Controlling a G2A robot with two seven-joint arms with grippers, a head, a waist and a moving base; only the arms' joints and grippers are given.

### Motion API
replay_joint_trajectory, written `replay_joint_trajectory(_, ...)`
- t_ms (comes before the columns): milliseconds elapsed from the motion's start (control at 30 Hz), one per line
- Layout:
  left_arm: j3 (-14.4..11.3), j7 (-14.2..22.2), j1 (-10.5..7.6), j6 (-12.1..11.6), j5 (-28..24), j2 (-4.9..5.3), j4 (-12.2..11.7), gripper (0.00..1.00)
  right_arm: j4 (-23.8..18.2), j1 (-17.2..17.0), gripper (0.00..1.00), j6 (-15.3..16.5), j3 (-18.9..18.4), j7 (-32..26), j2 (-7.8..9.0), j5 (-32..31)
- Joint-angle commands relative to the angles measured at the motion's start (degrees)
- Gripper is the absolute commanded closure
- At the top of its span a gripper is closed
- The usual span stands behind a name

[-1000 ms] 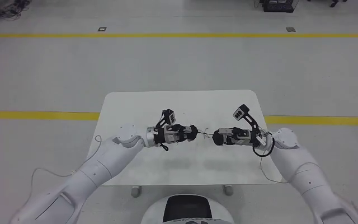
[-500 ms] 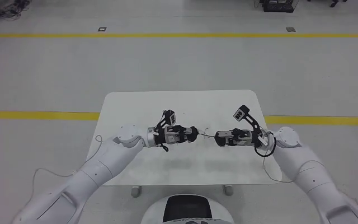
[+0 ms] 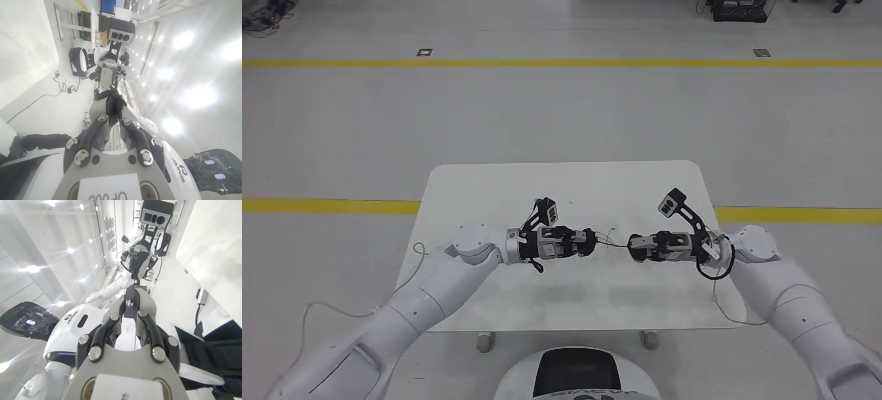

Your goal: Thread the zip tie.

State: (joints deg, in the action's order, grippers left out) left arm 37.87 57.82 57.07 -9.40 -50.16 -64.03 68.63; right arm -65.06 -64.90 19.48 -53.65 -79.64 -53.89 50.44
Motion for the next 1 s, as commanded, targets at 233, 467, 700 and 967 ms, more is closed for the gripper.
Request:
replay_joint_trajectory(233, 0.68, 0.01, 0.38, 0.15, 0.23, -0.28, -0.26, 1.0, 0.02, 0.46, 0.91, 0.0, 0.67, 0.0, 0.09, -0.1)
replay_joint_trajectory(467, 1.21, -0.03, 0.68, 0.34, 0.47, -0.47, -0.3, 1.0, -0.49, 0.41, 0.88, 0.0, 0.71, 0.0, 0.21, -0.53)
replay_joint_trajectory(700, 1.7, 0.17, 0.95, 0.54, 0.74, -0.65, -0.35, 1.0, -0.87, 0.28, 0.93, 0.0, 0.62, 0.0, 0.31, -1.04)
replay_joint_trajectory(967, 2.2, 0.49, 1.18, 0.67, 1.0, -0.84, -0.5, 1.0, -0.74, 0.27, 1.0, 0.0, 0.5, 0.0, 0.26, -1.31)
